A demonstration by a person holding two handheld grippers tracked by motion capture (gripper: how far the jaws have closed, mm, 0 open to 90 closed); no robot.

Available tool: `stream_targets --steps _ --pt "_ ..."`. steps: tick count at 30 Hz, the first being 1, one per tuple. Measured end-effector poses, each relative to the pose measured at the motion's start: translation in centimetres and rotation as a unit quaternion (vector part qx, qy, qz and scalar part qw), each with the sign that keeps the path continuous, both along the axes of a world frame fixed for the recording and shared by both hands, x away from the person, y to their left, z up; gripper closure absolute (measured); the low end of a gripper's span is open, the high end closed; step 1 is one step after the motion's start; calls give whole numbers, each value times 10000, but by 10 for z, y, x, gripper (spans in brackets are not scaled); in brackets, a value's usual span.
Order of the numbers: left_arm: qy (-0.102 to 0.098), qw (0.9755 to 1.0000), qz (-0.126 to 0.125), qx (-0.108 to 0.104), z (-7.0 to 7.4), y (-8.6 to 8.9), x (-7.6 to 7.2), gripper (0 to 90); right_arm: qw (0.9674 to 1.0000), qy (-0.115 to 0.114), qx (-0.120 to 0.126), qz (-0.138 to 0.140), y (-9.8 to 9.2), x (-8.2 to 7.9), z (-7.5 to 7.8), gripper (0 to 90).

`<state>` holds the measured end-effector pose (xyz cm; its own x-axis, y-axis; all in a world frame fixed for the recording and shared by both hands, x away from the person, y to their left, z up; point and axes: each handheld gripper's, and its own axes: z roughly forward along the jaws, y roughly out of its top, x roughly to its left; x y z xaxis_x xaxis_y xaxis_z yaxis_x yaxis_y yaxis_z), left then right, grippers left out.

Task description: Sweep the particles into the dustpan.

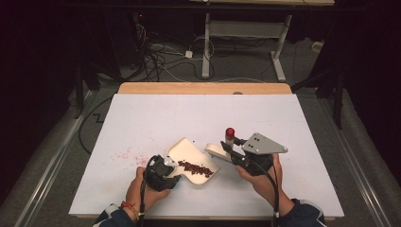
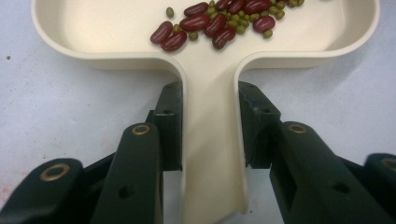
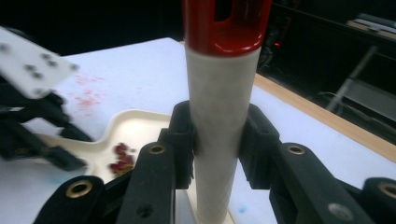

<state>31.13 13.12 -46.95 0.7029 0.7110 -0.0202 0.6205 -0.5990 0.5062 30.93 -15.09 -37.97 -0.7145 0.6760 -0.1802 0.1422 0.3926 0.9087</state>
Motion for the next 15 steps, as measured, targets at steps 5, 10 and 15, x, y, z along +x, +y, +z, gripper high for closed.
stream_targets --steps 5,10,15 --pt "15 10000 7 -20 0 1 1 638 9995 54 49 298 7 -10 7 698" --pt "29 10000 15 -48 0 4 2 638 9995 -64 137 273 3 -10 13 698" --pt "63 10000 47 -47 0 11 2 638 9995 -165 271 85 -7 -5 17 698"
